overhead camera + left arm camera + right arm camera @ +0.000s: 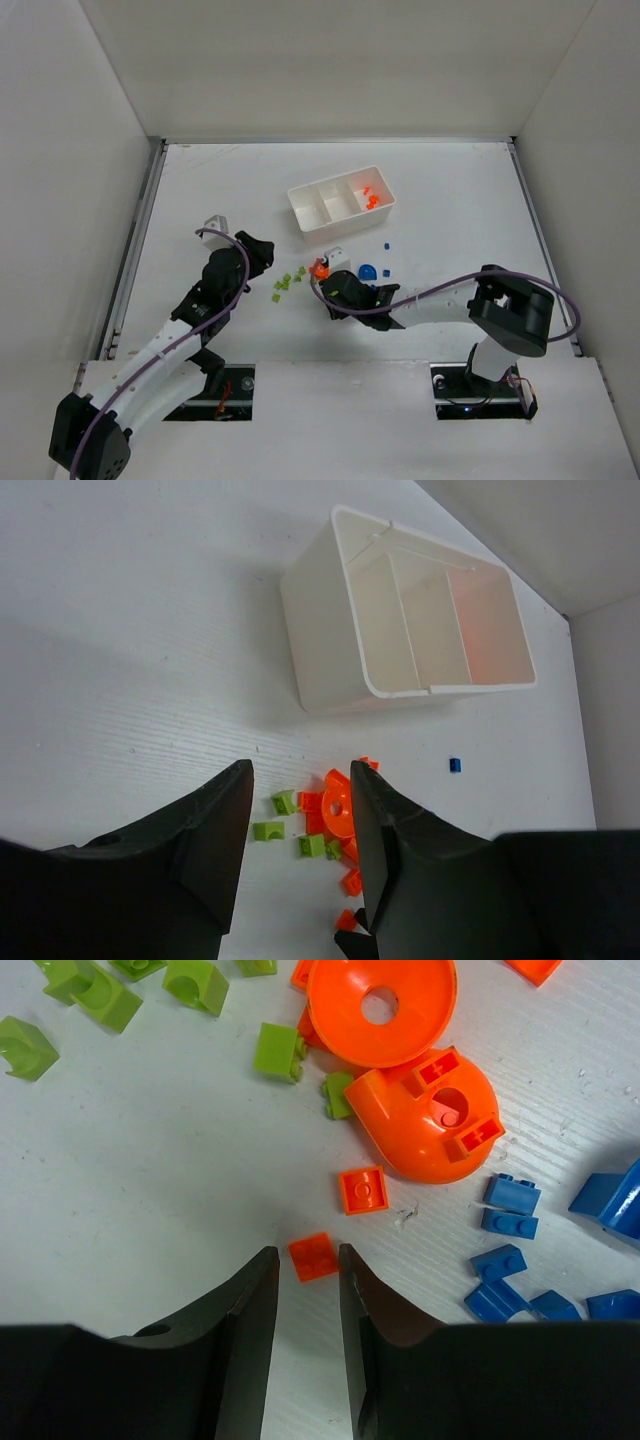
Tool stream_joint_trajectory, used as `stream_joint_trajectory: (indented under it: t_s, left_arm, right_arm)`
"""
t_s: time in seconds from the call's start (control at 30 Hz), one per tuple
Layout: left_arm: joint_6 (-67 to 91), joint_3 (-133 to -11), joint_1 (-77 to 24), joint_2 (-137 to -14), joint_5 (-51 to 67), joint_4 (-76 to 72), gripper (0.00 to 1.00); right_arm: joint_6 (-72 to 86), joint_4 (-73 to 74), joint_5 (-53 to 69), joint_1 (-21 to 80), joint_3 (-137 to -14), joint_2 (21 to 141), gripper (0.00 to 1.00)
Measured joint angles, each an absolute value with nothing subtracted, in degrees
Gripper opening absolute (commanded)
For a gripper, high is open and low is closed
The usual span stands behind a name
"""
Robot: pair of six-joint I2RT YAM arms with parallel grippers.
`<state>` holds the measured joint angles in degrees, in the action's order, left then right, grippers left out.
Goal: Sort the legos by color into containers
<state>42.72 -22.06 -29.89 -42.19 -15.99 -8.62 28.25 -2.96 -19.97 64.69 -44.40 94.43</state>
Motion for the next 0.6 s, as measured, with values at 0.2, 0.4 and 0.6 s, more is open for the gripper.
stream_joint_trajectory:
  t_s: [0.2,0.4,0.6]
  left_arm:
    - [42.2,-22.1,-29.1,-41.1,-16.5,-8.3,0.40]
    - [42.0,-22.1,-29.1,-41.3,-16.7,-8.3,0.40]
    - [41.9,-22.1,-31.0,-42.3,-17.1,-8.3,0.39]
  right_arm:
    - [28.1,-2.3,-21.5,65.5,-44.4,94.4,0.26]
    - [28.2,-1.7,-23.8,66.8,-44.4,94.4,0.21]
    - [28.8,2.7,-23.9,67.2,-43.2,89.3,0.21]
